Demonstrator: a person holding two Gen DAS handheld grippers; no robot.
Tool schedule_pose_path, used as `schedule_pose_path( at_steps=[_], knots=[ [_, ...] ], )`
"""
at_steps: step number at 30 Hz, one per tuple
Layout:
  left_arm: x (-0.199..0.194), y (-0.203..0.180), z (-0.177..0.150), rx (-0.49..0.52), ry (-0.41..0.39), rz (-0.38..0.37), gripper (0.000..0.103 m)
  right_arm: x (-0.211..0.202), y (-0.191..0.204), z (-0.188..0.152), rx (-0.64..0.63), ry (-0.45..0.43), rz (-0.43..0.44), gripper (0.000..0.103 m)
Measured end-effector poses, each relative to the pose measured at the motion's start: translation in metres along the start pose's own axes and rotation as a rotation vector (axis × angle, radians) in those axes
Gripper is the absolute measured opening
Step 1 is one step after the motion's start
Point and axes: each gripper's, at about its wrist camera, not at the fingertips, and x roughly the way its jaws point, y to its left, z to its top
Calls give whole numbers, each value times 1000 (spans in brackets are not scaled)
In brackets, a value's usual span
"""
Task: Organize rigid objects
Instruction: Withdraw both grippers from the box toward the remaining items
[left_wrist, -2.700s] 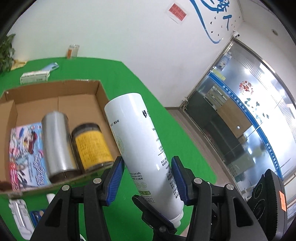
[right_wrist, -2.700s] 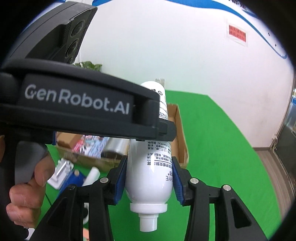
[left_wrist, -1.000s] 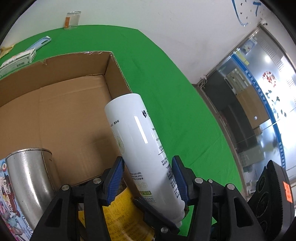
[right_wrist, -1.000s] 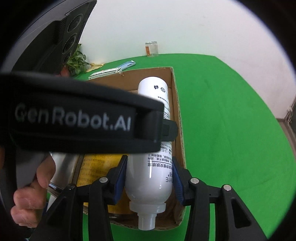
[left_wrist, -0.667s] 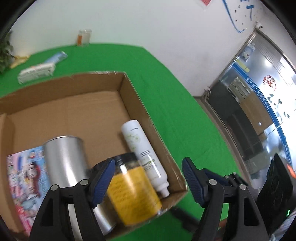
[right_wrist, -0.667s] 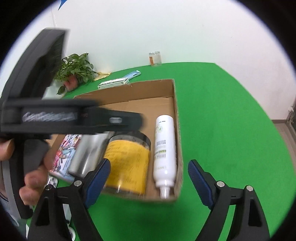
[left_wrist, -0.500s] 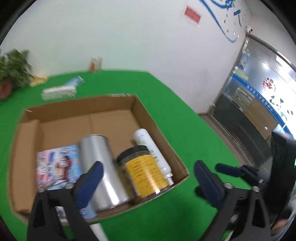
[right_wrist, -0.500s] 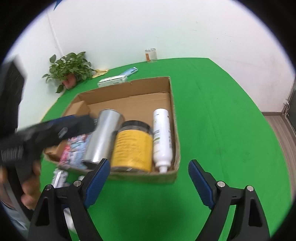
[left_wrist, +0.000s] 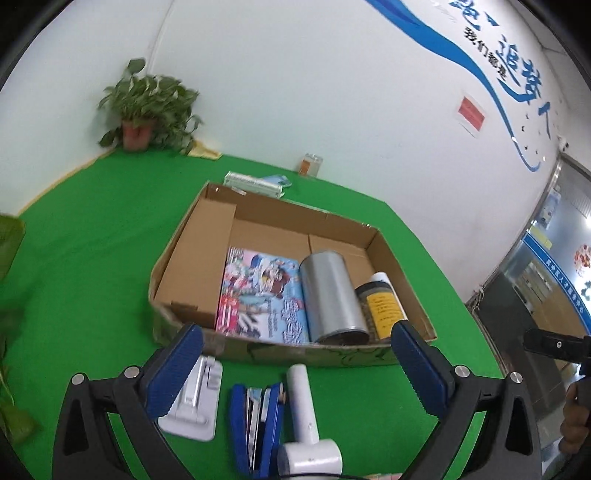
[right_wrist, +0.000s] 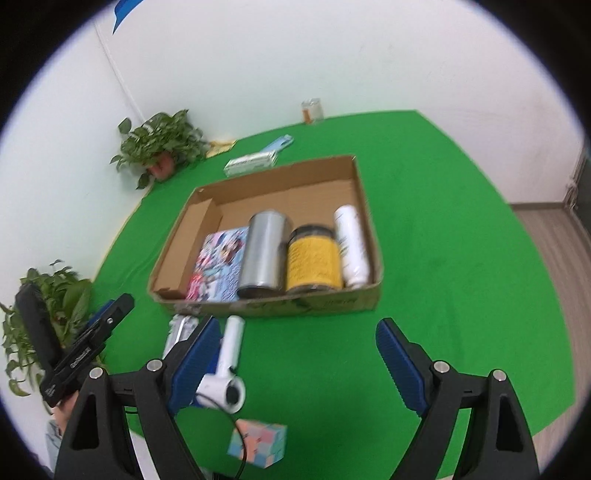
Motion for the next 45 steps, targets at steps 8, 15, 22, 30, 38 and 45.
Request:
schedule_pose_path(
  at_steps=[8, 15, 22, 30, 38, 45],
  knots=[
    [-27, -1, -25, 31, 3, -28, 102, 4, 43, -23, -92, 59, 17, 86],
    [-40, 2, -50, -3, 49, -61, 102, 4, 73, -38, -112, 67, 33, 86],
    [-37, -8, -78, 64, 103, -39, 102, 14, 88, -54, -107, 115, 24, 86],
    [-37, -12, -90, 77, 128, -66, 102, 9, 92, -61, -93, 105, 5, 86],
    [-36, -7, -90, 76, 130, -60, 102, 13, 95, -67, -111, 113, -23, 86],
    [-33, 7, -90, 58, 138, -38, 102, 12, 100, -76, -154, 127, -39, 86]
  ],
)
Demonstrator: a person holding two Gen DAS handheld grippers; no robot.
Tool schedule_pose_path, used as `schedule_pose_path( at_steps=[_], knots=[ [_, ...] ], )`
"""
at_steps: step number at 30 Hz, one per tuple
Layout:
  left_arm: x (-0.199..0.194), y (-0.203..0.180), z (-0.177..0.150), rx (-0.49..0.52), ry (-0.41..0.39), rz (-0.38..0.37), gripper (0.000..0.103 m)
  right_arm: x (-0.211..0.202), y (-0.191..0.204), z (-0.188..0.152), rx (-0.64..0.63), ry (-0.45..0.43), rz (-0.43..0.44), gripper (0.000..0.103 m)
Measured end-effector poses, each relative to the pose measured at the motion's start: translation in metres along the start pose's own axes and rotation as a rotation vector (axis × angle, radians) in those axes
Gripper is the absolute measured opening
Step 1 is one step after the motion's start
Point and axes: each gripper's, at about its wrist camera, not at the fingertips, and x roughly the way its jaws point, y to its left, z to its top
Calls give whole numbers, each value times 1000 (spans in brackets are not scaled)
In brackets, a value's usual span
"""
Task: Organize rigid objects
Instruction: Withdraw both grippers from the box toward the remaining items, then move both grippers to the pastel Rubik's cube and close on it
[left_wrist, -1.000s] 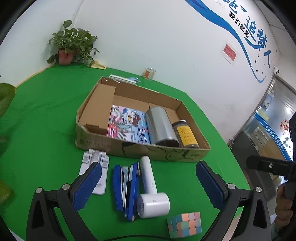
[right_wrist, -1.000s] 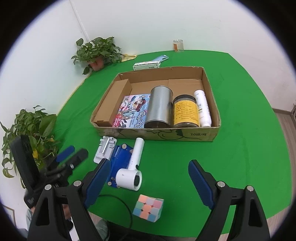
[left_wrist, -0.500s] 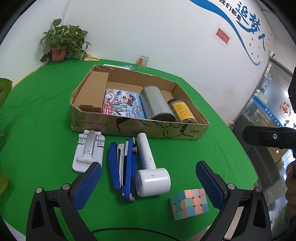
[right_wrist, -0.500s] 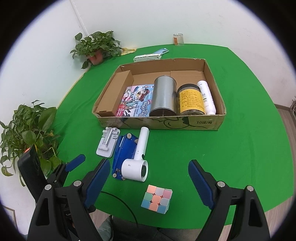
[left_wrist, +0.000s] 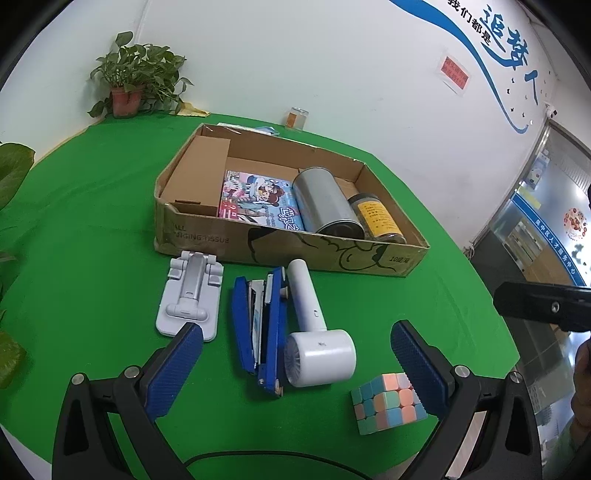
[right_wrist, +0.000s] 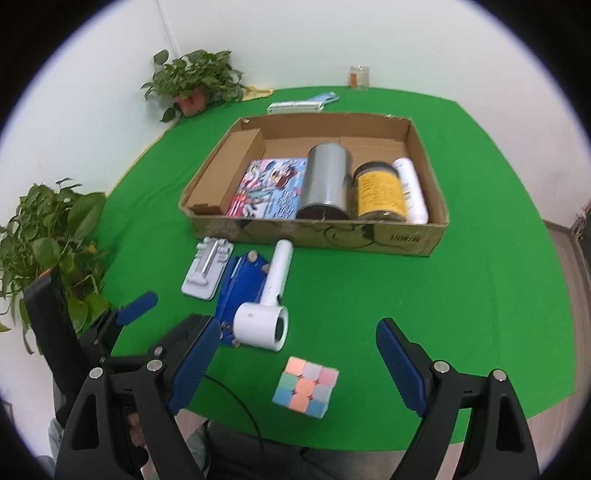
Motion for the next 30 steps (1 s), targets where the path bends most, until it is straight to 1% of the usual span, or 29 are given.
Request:
schedule_pose_path(
  at_steps=[5, 8, 14, 17, 19, 20, 22, 23, 24, 26, 28, 29, 30],
  knots=[
    [-1, 6, 0, -8, -5, 10, 102, 6, 3, 1, -2, 10, 1, 86],
    [1, 8, 0, -14, 5, 22, 102, 10, 7, 1, -10, 22, 6, 86],
    [2, 19, 1, -38, 12, 18, 102, 22, 15, -1, -32, 53, -8, 86],
    [3, 24, -1, -39, 17, 24, 102, 28, 13, -13, -53, 63, 3, 86],
    [5, 28, -3, -48, 31, 22, 102, 40, 2, -28, -30, 97, 15, 86],
    [7, 29, -5, -52, 45, 10, 102, 45, -6, -34, -16, 103, 17, 86],
    [13, 27, -9, -47, 91, -23, 102, 58, -23, -54, 12, 108, -35, 86],
    [18, 24, -12, -38, 125, -52, 102, 64, -27, -63, 4, 121, -49, 86],
    [23, 20, -16, -32, 155, -85, 102, 71, -31, -72, -15, 140, -41, 86],
    [34, 11, -24, -28, 230, -165, 102, 81, -37, -91, -27, 166, 26, 85],
    [42, 1, -31, -26, 278, -227, 101, 85, -41, -106, -3, 173, 79, 85],
    [47, -3, -35, -32, 299, -256, 101, 85, -43, -112, 2, 162, 111, 84],
    [55, -9, -39, -47, 335, -305, 99, 85, -45, -116, -3, 143, 121, 84]
  ],
)
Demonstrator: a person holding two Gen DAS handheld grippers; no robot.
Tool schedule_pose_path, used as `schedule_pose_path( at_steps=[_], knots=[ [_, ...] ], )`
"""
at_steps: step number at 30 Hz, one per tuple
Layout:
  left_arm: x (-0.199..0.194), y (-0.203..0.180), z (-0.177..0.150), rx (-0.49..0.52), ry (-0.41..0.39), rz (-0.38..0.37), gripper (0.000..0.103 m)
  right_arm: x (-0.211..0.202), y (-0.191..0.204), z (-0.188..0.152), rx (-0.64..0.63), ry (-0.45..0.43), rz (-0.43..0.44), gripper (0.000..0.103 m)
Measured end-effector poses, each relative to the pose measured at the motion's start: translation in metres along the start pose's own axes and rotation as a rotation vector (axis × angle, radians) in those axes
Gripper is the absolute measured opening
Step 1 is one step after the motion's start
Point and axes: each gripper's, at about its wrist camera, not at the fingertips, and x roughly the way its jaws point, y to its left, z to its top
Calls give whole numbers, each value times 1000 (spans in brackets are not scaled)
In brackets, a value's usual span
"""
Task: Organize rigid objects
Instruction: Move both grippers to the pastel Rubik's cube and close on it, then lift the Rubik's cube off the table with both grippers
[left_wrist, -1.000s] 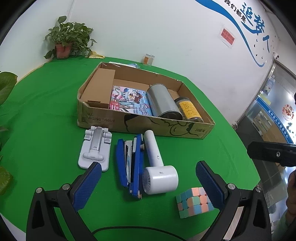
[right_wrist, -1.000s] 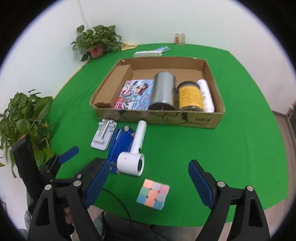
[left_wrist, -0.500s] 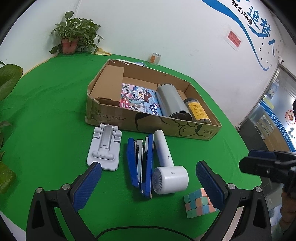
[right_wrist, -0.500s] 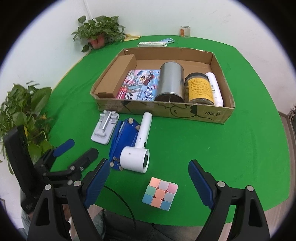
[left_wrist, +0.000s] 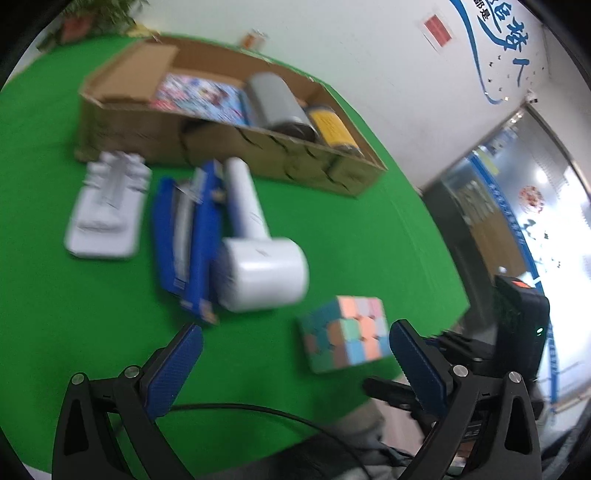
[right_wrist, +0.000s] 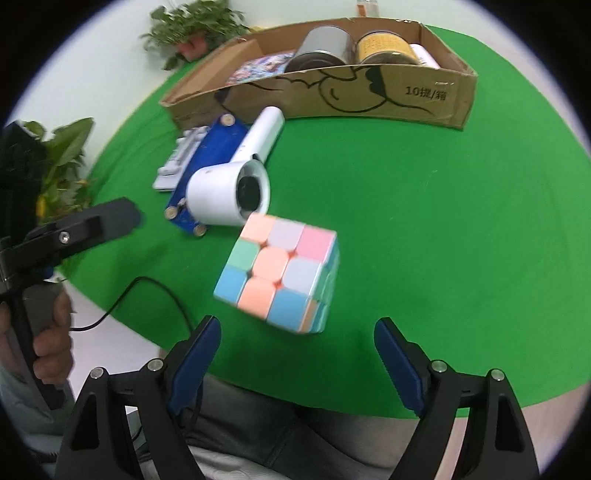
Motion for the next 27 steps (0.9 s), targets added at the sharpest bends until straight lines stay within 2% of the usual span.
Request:
schedule_pose_path(
  at_steps=[2, 4, 5, 7, 8, 9, 11, 14, 18, 22, 24, 27],
  knots=[
    [17, -3, -2, -31, 52, -60, 94, 1, -1, -7, -35, -40, -22, 83],
    [32, -6, -4, -41, 96, -81, 87, 3, -2, -10, -85, -57, -25, 74],
    [43, -6, -4, -53, 128, -74, 76, 4, -2, -12, -104, -65, -15, 70],
    [57, -4, -4, -78, 164, -89, 69, 7, -3, -12, -130, -64, 1, 45],
    [64, -3, -4, -98, 175, -97, 61, 10, -3, -13, -142, -54, 29, 38],
    [69, -1, -4, -116, 177, -104, 59, 13, -2, -13, -144, -43, 53, 31],
    [73, -2, -6, -135, 178, -126, 57, 15, -1, -13, -160, -46, 60, 30],
    [72, -10, -9, -101, 174, -90, 57, 13, 0, -15, -181, -36, 78, 30],
    [75, -13, -13, -125, 217, -72, 58, 12, -2, -16, -177, -17, 106, 33],
    [75, -14, -7, -141, 250, -63, 56, 14, 7, -16, -225, -22, 70, 33],
    [74, -11, 0, -171, 243, -50, 66, 13, 7, -16, -244, -32, 60, 33],
    [77, -4, 7, -208, 243, -53, 70, 17, 4, -14, -251, -30, 51, 33]
  ],
)
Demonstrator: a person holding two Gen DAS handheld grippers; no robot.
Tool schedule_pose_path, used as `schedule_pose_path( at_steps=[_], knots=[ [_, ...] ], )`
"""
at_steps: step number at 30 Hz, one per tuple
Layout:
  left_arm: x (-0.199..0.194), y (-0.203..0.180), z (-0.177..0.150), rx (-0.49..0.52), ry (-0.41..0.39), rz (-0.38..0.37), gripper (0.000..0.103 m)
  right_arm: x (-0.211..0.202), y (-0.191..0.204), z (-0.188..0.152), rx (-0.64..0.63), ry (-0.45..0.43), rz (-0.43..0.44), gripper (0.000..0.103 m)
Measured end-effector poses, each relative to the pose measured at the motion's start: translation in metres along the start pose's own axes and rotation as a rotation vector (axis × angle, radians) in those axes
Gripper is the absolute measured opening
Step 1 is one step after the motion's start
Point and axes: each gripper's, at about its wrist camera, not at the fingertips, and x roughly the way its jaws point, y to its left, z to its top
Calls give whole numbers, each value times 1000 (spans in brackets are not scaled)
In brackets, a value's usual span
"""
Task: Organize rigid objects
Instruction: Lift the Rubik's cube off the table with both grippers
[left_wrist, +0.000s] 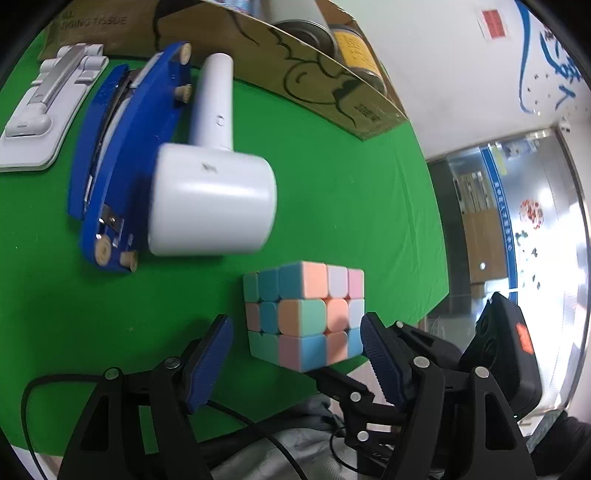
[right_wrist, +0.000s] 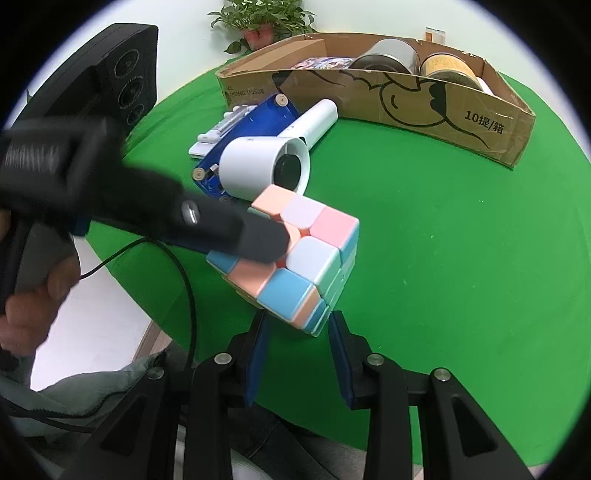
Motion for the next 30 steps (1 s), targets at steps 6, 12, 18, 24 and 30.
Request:
schedule_pose_path(
  at_steps=[6, 12, 18, 24, 30],
  knots=[
    [24, 3, 4, -32, 57, -62, 71, 14, 7, 6, -54, -12, -51, 34],
    [17, -21, 4, 89, 23, 5, 64, 18, 9, 11, -79, -36, -108, 32],
    [-18, -43, 3, 181, -64, 26, 64, 1, 17, 25, -100, -125, -157, 32],
    [-69, -53, 5, 227, -164, 14, 64, -18, 31, 51, -146, -200, -195, 32],
    [-129, -46, 16, 238, -264, 36, 64, -27, 48, 84, -193, -277, -193, 32]
  ],
)
